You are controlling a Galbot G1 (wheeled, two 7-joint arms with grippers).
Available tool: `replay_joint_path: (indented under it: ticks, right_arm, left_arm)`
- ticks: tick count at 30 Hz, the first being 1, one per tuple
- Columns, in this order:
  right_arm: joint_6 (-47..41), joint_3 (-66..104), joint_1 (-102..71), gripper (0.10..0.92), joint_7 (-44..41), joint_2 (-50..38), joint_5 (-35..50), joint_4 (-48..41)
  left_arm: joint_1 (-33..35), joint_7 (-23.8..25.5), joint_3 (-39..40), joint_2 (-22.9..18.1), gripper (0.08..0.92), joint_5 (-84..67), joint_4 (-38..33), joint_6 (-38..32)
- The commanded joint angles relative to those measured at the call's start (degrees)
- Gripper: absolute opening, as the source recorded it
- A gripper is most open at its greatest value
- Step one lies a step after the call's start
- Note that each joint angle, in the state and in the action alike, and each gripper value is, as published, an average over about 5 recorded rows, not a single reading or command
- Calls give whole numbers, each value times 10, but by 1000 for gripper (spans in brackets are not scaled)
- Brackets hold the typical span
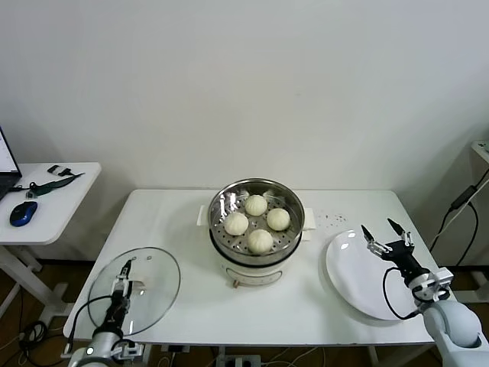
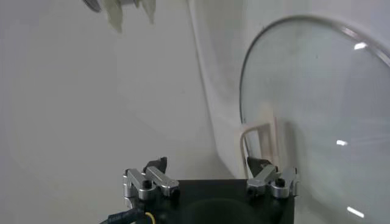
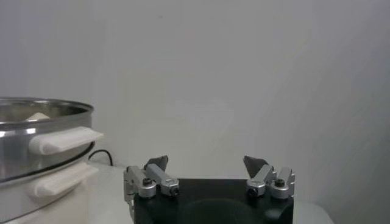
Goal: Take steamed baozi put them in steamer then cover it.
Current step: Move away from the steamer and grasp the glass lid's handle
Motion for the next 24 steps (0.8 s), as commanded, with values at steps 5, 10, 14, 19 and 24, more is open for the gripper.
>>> replay_joint_path:
  ticks: [5, 10, 14, 19, 24]
  right_arm:
    - [3, 9, -9, 823, -10, 15, -40, -6]
    - [6, 9, -9, 823, -14, 18, -48, -11]
    - [9, 9, -8, 823, -16, 22, -56, -17]
    - [11, 10, -6, 823, -18, 26, -61, -21]
    - [14, 10, -3, 823, -20, 32, -68, -25]
  left_arm:
    - [-68, -38, -1, 14, 823, -18, 87, 2]
    - [-72, -41, 5, 16, 823, -38, 94, -1]
    - [-72, -43, 8, 16, 815, -48, 95, -8]
    - [-72, -41, 10, 17, 715, -57, 100, -12]
    - [-73, -39, 9, 17, 567, -63, 100, -13]
